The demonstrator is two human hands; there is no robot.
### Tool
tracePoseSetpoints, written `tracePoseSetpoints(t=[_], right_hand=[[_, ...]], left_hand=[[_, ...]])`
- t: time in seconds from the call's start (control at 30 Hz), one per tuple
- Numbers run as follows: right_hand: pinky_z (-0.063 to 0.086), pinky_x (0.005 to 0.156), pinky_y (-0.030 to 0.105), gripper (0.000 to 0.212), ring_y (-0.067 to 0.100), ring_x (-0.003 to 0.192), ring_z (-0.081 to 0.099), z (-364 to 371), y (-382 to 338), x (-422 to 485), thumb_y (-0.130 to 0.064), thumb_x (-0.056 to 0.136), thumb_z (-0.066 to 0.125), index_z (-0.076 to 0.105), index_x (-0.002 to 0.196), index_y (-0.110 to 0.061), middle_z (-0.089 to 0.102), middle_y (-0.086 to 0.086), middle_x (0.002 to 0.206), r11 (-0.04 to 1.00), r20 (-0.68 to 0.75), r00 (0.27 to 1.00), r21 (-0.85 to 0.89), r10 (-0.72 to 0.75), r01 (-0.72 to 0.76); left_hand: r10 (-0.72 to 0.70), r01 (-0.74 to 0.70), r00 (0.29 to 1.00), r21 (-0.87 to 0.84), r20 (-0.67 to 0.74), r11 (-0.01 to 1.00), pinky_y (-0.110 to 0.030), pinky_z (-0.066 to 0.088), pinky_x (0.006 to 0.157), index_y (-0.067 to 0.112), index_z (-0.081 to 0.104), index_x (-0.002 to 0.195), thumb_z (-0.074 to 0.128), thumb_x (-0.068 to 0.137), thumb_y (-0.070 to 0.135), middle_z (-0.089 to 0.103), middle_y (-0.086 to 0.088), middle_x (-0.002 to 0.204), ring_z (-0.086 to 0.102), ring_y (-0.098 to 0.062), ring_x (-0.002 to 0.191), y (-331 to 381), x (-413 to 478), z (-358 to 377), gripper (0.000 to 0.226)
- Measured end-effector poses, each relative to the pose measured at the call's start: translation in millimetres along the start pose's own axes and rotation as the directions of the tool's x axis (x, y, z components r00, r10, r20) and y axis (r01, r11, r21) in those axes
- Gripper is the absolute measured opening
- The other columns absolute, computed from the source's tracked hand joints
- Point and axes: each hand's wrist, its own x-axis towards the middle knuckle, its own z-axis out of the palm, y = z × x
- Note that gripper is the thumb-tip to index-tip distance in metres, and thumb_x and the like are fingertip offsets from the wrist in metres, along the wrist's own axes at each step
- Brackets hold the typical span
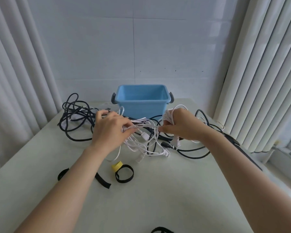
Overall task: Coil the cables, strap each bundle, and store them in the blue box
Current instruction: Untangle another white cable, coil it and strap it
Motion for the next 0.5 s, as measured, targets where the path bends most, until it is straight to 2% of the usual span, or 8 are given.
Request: tracePoseSetpoints(t=[0.1, 0.2, 0.3, 0.37, 0.4, 0.43, 0.5], right_hand=[[0.036, 0.046, 0.013, 0.039, 0.009, 0.046, 0.035, 1, -2, 3, -0.023, 0.084, 0.078, 0.047, 0.062, -0.016, 0.044, -0.005, 0.054, 1.0, -0.141, 0.99, 0.029, 0.002, 0.002], [0.043, 0.05, 0.017, 0.032, 0.011, 0.052, 0.047, 1, 0, 7, -0.023, 0.084, 0.079, 0.052, 0.069, -0.014, 0.055, -0.001, 0.062, 1.0, -0.318, 0.948, -0.019, -0.007, 0.001], [0.05, 0.053, 0.024, 0.028, 0.013, 0.057, 0.053, 3, 0, 8, -0.026, 0.085, 0.076, 0.055, 0.073, -0.012, 0.056, -0.001, 0.067, 0.998, -0.422, 0.907, -0.062, -0.005, -0.023], [0.042, 0.049, 0.023, 0.031, 0.016, 0.056, 0.052, 3, 1, 11, -0.027, 0.087, 0.075, 0.052, 0.071, -0.013, 0.054, -0.001, 0.064, 0.998, -0.473, 0.881, -0.034, 0.031, -0.053], [0.036, 0.049, 0.023, 0.033, 0.016, 0.055, 0.05, 2, 2, 13, -0.028, 0.088, 0.074, 0.049, 0.069, -0.015, 0.053, -0.001, 0.062, 0.997, -0.493, 0.868, 0.004, 0.064, -0.071], [0.033, 0.048, 0.022, 0.035, 0.016, 0.052, 0.047, 1, 2, 16, -0.027, 0.088, 0.073, 0.047, 0.067, -0.016, 0.052, -0.001, 0.06, 0.995, -0.506, 0.857, 0.044, 0.098, -0.088], [0.027, 0.044, 0.017, 0.037, 0.012, 0.048, 0.04, -1, 3, 21, -0.027, 0.089, 0.072, 0.044, 0.066, -0.018, 0.049, -0.001, 0.056, 0.99, -0.513, 0.848, 0.092, 0.136, -0.103]], left_hand=[[-0.132, 0.123, 0.987, 0.098, 0.089, 0.988, -0.043, 0.029, 0.1, 0.035, 0.075, 0.096, 0.052, 0.079, 0.08, 0.073, 0.017, 0.103, 0.058, -0.012, 0.103, 0, 0, -3, 0.053], [-0.292, 0.266, 0.93, 0.14, 0.222, 0.954, -0.047, 0.026, 0.105, 0.039, 0.069, 0.113, 0.035, 0.072, 0.096, 0.067, 0.013, 0.122, 0.048, -0.018, 0.122, -2, -3, -3, 0.078], [-0.373, 0.36, 0.865, 0.104, 0.334, 0.927, -0.049, 0.026, 0.104, 0.043, 0.062, 0.121, 0.024, 0.064, 0.104, 0.062, 0.012, 0.129, 0.04, -0.022, 0.128, -7, -1, -2, 0.092], [-0.363, 0.401, 0.848, -0.017, 0.387, 0.916, -0.047, 0.03, 0.101, 0.044, 0.058, 0.129, 0.02, 0.06, 0.102, 0.06, 0.014, 0.133, 0.039, -0.023, 0.129, -10, -1, -2, 0.098], [-0.355, 0.436, 0.85, -0.141, 0.388, 0.889, -0.043, 0.034, 0.099, 0.042, 0.058, 0.132, 0.024, 0.062, 0.099, 0.061, 0.013, 0.132, 0.042, -0.022, 0.128, -10, 0, -3, 0.097], [-0.366, 0.478, 0.859, -0.301, 0.358, 0.826, -0.039, 0.04, 0.095, 0.037, 0.06, 0.132, 0.032, 0.065, 0.094, 0.064, 0.012, 0.126, 0.049, -0.02, 0.124, -11, 0, -5, 0.092], [-0.449, 0.494, 0.861, -0.601, 0.237, 0.629, -0.03, 0.05, 0.085, 0.027, 0.067, 0.12, 0.053, 0.075, 0.073, 0.069, 0.011, 0.111, 0.062, -0.012, 0.106, -10, 2, -12, 0.066]])
